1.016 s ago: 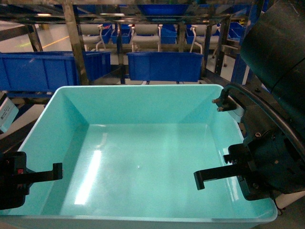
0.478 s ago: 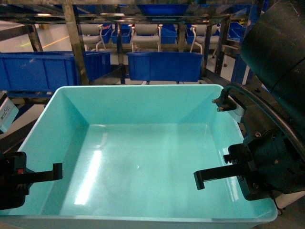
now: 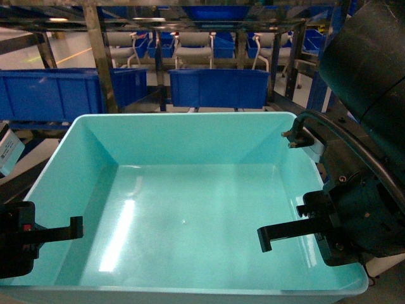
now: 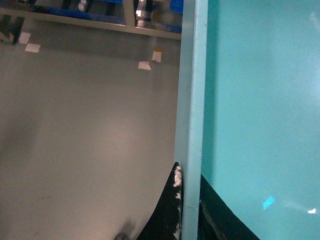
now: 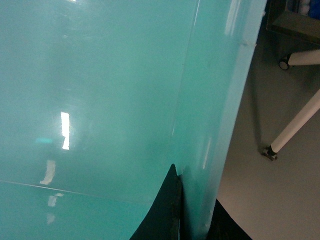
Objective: Organize blue bins on left shelf correctly
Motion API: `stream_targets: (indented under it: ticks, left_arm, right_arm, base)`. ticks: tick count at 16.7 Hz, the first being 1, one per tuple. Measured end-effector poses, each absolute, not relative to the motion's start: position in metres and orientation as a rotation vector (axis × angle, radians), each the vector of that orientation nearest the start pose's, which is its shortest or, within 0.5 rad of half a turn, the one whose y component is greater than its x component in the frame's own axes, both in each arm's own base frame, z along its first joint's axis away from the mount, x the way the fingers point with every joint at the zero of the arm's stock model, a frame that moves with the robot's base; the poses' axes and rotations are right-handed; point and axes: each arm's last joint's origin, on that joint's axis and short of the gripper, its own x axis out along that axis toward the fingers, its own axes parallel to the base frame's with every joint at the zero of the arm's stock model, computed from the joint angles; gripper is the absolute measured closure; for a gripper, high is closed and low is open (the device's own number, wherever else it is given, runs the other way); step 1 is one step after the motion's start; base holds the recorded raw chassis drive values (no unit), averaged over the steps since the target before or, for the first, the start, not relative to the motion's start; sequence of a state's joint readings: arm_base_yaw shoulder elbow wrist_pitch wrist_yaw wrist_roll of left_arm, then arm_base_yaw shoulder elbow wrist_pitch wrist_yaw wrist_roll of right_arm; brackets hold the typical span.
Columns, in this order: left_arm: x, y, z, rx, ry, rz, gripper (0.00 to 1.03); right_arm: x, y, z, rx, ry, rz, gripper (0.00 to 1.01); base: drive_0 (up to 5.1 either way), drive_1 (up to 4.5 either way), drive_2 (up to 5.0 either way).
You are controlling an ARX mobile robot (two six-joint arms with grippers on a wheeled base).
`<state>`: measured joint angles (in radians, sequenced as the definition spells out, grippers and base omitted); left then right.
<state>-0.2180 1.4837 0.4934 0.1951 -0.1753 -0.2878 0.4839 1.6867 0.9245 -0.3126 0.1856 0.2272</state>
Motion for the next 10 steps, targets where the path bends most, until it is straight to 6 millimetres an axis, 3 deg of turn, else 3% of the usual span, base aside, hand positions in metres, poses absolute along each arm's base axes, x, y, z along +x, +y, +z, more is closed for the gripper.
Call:
stream_targets:
  ticks: [6, 10]
  left_arm:
    - [0.2442, -0.0489, 0.1258, -0.118, 0.778, 0.072, 1.01]
    - [0.2441, -0.0489, 0.1258, -0.117, 0.778, 0.072, 1.01]
  right_arm:
    - [0.2813, 0.1418, 0.1553, -0.149, 1.038, 0.151, 0.99]
    - [0.2811, 0.1417, 0.1553, -0.15, 1.038, 0.15, 0.99]
  base:
    - [0.0, 0.15, -0.1]
    - [0.0, 4.17, -4.2]
